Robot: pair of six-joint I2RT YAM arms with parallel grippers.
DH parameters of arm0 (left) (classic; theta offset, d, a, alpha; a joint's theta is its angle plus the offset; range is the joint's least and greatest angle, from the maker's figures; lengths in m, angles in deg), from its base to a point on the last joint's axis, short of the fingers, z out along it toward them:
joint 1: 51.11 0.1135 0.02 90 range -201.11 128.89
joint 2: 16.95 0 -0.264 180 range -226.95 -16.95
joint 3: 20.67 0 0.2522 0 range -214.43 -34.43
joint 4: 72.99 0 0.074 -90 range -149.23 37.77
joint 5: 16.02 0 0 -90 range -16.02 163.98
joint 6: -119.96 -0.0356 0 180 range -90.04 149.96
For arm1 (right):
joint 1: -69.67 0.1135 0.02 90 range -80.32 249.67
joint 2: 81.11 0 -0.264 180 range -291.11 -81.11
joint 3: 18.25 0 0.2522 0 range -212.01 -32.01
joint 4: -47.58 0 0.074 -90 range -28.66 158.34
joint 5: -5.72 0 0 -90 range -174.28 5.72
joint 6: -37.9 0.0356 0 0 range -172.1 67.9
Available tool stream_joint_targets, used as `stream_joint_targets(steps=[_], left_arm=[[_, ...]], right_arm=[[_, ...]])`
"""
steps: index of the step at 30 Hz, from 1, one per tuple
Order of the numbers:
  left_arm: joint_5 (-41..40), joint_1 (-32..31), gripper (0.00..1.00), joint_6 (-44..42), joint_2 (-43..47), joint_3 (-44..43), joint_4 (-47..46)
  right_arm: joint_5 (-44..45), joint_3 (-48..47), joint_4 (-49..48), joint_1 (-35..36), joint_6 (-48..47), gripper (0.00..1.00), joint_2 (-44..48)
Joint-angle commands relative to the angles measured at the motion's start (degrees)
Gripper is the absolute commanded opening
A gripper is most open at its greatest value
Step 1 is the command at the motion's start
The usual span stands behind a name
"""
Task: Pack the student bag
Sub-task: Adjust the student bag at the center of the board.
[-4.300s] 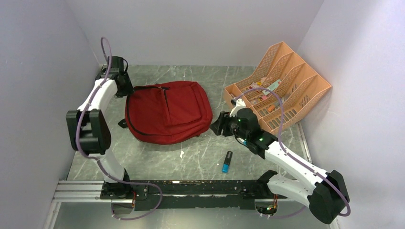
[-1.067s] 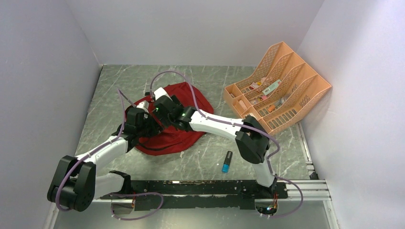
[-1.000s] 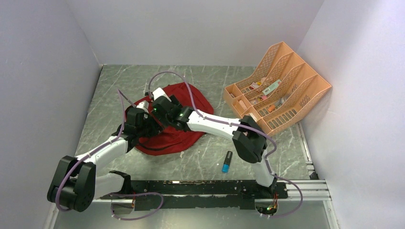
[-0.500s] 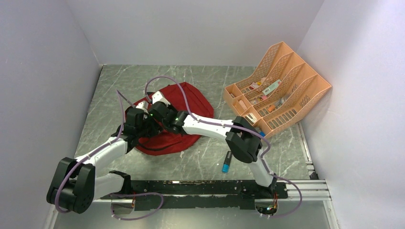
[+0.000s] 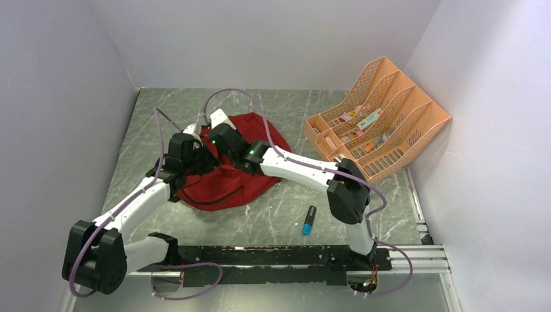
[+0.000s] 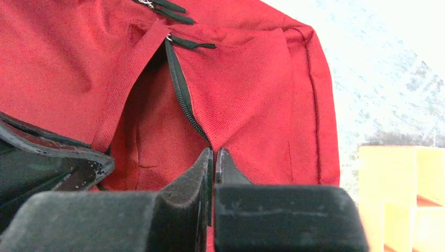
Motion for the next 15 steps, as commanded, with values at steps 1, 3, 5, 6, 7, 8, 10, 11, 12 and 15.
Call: stream_joint_targets(steps=[1,3,5,6,7,8,10,11,12,15], left_arm=[[-3.7,-0.3,0.05,-4.0,1.8,-6.0,5.4],[-3.8,-0.3,0.05,-4.3,2.3,-7.0,6.2],[-2.4,-0.3,0.05,-4.3,2.9,-6.8,6.1],[-1.3,-0.3,0.05,-4.1,3.1,-6.0,5.7],[-0.3,-0.3,0.05,-3.8,3.4,-5.2,5.1],[0.7,-0.3,0.05,-3.7,3.5,-4.0,4.5],[0.7,-0.3,0.05,-3.3,4.0,-1.7,4.0],[0.2,-0.3,0.05,-3.0,4.3,-0.5,4.2],[-0.3,-0.3,0.05,-2.7,4.5,0.7,4.2],[-0.8,-0.3,0.05,-2.2,5.2,4.6,2.5]], right_arm=[[-5.8,-2.3,0.6,-2.9,1.9,0.0,4.1],[-8.3,-1.0,1.1,-4.3,2.7,0.0,4.8],[-10.4,1.2,0.7,-5.7,2.9,0.0,5.7],[-11.0,2.2,0.5,-6.1,3.1,0.0,6.1],[-11.4,3.1,0.4,-6.5,3.1,0.0,6.5],[-11.8,4.0,0.3,-6.8,3.3,0.0,6.8],[-12.2,5.5,-0.1,-7.2,3.6,0.0,7.8],[-12.6,6.2,-0.3,-7.3,3.8,0.0,8.3],[-13.1,6.7,-0.5,-7.4,3.9,0.0,8.6],[-16.3,8.4,-1.6,-7.5,3.5,0.0,9.4]])
